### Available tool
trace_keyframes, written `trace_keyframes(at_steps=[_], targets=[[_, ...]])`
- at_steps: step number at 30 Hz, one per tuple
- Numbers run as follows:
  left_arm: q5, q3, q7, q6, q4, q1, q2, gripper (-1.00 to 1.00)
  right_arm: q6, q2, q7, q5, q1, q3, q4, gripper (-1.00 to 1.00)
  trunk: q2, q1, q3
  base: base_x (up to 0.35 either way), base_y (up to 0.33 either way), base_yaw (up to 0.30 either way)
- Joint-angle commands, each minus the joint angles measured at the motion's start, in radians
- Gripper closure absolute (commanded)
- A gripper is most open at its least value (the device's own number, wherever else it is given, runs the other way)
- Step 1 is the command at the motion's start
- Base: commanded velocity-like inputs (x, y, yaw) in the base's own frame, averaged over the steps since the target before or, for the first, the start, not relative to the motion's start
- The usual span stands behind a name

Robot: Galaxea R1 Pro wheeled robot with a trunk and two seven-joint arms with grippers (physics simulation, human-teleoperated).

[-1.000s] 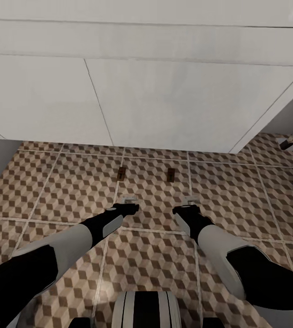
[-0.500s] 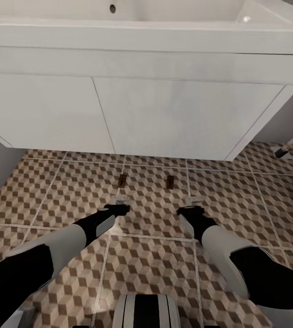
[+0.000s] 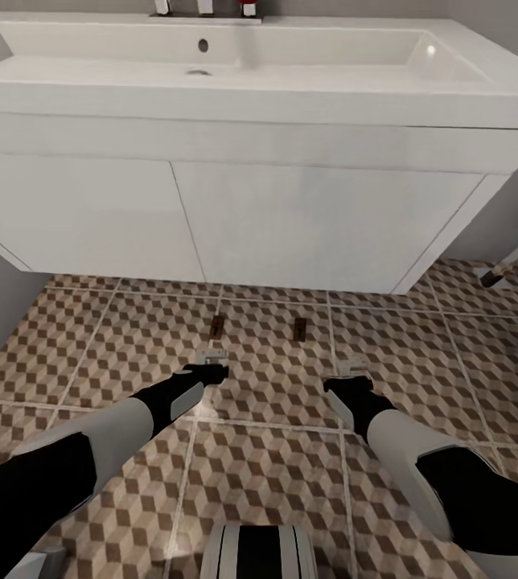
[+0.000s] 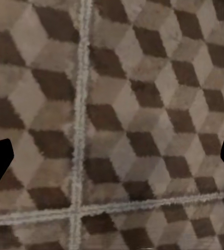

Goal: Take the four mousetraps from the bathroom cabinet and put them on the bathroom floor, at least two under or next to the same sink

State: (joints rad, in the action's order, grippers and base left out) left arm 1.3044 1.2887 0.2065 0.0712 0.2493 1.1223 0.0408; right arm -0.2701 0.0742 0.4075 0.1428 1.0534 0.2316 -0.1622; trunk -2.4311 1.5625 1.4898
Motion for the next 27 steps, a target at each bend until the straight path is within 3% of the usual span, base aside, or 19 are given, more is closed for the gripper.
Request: trace_keyframes(at_steps=[1,14,27], targets=[[0.004,0.006,0.007,0.005,0.001,-0.001,0.000,-1.00,-0.006,-0.003,0.005,0.009,-0.006,0.009,-0.002,-1.00,0.007,-0.004,-0.003,0.000,0.000,0.000],[0.004,0.006,0.007,0.023,-0.004,-0.039,0.003,-1.00,-0.006,-0.028,0.004,0.005,-0.073,0.009,0.000,-1.00,0.098,-0.054,-0.043,0.000,0.000,0.000],[0.004,0.006,0.007,0.023,-0.017,-0.108,0.004,-1.00,-0.005,-0.032,0.004,0.006,-0.125,0.009,-0.001,-1.00,0.189,-0.104,-0.084,0.000,0.000,0.000]])
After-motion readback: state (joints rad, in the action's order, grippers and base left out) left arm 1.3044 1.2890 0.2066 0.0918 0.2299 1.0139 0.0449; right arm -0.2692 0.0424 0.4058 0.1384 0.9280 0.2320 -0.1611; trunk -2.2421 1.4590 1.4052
